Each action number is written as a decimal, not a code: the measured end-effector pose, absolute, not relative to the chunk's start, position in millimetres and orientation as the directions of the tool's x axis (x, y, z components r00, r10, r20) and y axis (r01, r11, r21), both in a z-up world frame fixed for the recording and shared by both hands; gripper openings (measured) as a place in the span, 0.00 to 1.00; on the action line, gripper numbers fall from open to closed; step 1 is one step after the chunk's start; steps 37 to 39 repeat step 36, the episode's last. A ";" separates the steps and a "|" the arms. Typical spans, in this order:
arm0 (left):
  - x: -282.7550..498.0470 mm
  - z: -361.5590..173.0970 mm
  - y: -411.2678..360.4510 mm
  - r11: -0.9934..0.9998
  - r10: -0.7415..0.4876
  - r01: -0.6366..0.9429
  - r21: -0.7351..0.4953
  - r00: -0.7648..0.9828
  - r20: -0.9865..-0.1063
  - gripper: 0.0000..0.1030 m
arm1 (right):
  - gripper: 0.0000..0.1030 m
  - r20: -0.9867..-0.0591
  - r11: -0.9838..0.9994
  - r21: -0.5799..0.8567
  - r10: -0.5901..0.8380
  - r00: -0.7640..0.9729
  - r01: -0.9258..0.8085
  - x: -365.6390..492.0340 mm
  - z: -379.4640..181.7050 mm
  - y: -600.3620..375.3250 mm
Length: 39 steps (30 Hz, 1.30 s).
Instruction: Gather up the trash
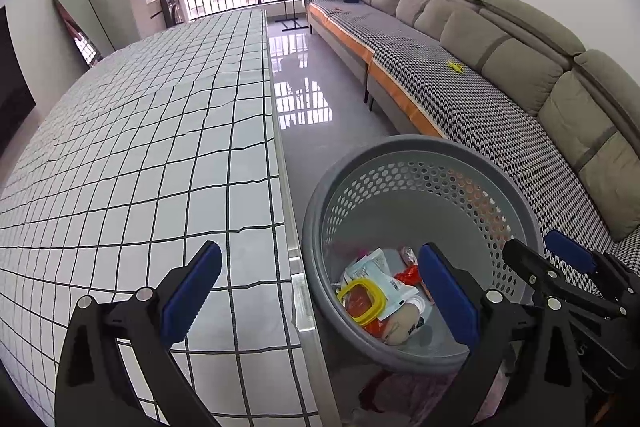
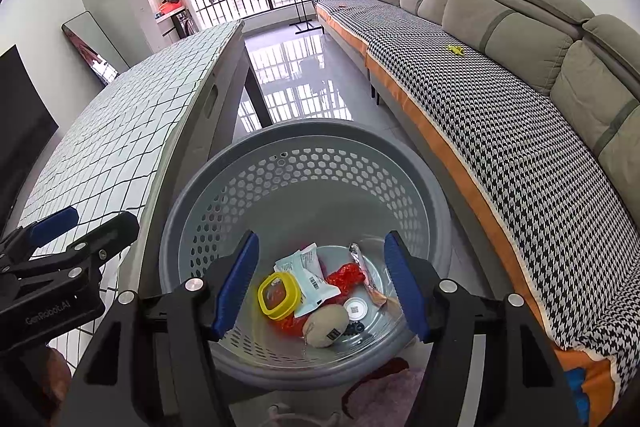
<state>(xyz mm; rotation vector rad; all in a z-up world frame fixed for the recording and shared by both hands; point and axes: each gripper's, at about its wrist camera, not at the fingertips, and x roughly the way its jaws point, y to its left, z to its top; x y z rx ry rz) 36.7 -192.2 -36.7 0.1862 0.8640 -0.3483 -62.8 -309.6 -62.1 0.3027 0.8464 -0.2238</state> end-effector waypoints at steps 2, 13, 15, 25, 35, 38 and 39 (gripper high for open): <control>37.4 -37.8 -192.2 0.928 -0.222 0.371 0.018 0.593 -0.774 0.94 | 0.61 -0.762 0.934 0.174 -0.074 0.644 0.312 -62.6 -62.0 -309.5; 33.5 -37.1 -198.1 0.922 -0.217 0.384 0.040 0.601 -0.770 0.94 | 0.61 -0.760 0.935 0.172 -0.075 0.645 0.311 -64.6 -62.1 -308.8; 33.5 -37.1 -198.3 0.921 -0.221 0.387 0.035 0.596 -0.771 0.94 | 0.61 -0.760 0.935 0.172 -0.075 0.645 0.311 -64.5 -62.2 -308.8; 31.5 -37.5 -197.7 0.918 -0.227 0.396 0.037 0.598 -0.769 0.94 | 0.61 -0.760 0.935 0.172 -0.075 0.646 0.310 -64.7 -62.0 -308.8; 29.9 -35.1 -195.2 0.919 -0.226 0.392 0.034 0.597 -0.769 0.94 | 0.61 -0.758 0.937 0.169 -0.074 0.648 0.306 -65.4 -56.9 -309.1; 30.3 -34.5 -196.0 0.919 -0.227 0.392 0.034 0.597 -0.769 0.94 | 0.61 -0.758 0.937 0.169 -0.074 0.648 0.306 -65.6 -57.0 -309.0; 30.3 -34.5 -196.0 0.919 -0.227 0.392 0.034 0.597 -0.769 0.94 | 0.61 -0.758 0.937 0.169 -0.074 0.648 0.306 -65.6 -57.0 -309.0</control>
